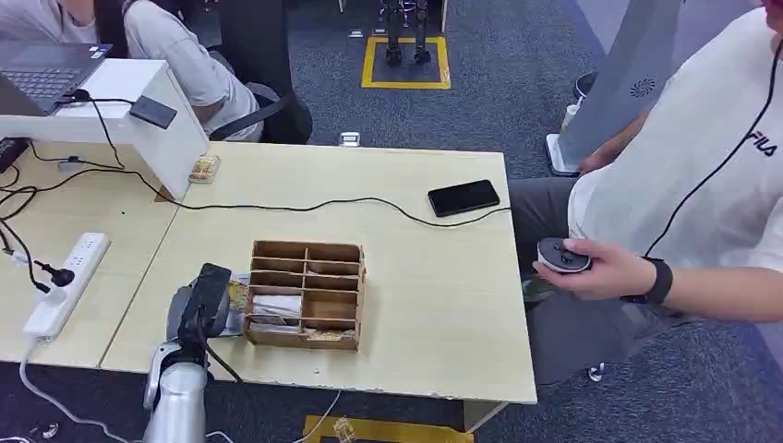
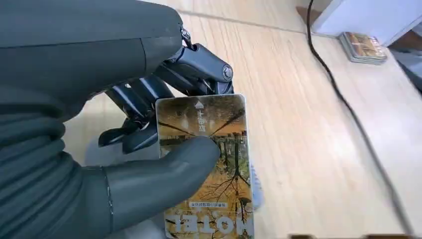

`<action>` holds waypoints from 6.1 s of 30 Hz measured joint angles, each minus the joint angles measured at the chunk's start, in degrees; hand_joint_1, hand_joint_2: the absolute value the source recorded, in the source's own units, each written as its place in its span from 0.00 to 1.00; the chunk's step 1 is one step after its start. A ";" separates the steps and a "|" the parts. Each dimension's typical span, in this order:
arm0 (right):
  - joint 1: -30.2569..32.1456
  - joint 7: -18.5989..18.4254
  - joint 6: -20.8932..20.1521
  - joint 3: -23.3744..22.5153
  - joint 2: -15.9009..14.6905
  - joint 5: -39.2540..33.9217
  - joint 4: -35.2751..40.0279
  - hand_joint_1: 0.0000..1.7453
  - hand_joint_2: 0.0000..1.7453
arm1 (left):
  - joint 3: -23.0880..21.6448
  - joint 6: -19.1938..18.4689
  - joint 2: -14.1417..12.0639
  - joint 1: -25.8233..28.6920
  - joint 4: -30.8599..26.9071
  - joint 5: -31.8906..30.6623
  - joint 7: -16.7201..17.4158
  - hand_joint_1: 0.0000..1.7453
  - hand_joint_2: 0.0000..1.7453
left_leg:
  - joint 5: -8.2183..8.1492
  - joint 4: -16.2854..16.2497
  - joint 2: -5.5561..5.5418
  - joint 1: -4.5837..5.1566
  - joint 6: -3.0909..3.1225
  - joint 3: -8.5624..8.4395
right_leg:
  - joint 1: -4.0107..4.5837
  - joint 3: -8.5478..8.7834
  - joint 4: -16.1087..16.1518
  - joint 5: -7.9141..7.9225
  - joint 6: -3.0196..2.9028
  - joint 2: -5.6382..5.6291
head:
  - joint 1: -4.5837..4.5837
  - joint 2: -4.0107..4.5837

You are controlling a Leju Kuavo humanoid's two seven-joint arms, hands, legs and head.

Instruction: Pass the card to the sensor for recognition and then transmit it.

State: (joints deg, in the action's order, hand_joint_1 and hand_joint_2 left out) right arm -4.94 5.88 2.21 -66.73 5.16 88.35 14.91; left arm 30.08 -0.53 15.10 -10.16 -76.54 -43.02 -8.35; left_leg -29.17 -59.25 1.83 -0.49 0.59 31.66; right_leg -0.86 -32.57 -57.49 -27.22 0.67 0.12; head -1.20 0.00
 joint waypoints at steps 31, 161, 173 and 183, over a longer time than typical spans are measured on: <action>0.03 1.59 -0.33 2.87 0.02 1.79 -0.52 0.00 1.00 | -9.53 19.22 -6.93 -7.95 -10.91 -14.86 -12.00 1.00 1.00 | 0.01 -0.01 0.02 0.00 -0.01 -0.02 | 0.01 -0.02 0.00 0.01 0.00 -0.02 | 0.02 0.00; 1.04 1.60 0.44 -1.86 -1.33 -1.14 0.02 0.00 1.00 | -53.20 -2.81 -56.22 7.38 -27.46 -8.74 -4.18 0.00 1.00 | -0.03 0.01 0.06 -0.05 0.01 0.05 | 0.03 -0.05 -0.02 -0.03 0.02 -0.03 | 0.02 0.00; 1.03 1.66 0.35 -1.86 -1.51 -1.03 0.02 0.00 1.00 | -51.60 -6.19 -63.10 10.69 -32.70 -1.85 -5.81 0.00 1.00 | -0.03 0.01 0.05 -0.06 0.01 0.03 | 0.04 -0.04 -0.02 -0.03 0.02 -0.03 | 0.02 0.00; 1.00 1.75 0.41 -1.86 -1.51 -0.26 0.02 0.00 1.00 | -54.90 -5.21 -60.79 9.64 -32.48 -11.05 -1.47 0.00 1.00 | -0.03 0.00 0.07 -0.03 0.01 0.03 | 0.02 -0.04 -0.01 -0.03 0.02 -0.04 | 0.02 0.00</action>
State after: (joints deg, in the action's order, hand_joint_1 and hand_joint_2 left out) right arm -3.94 7.63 2.62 -68.59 3.65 88.08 14.93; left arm -24.82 -5.75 -45.68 -0.52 -109.02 -54.07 -9.81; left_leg -29.20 -59.25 1.90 -0.53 0.61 31.69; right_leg -0.83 -32.61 -57.50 -27.24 0.69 0.07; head -1.18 0.00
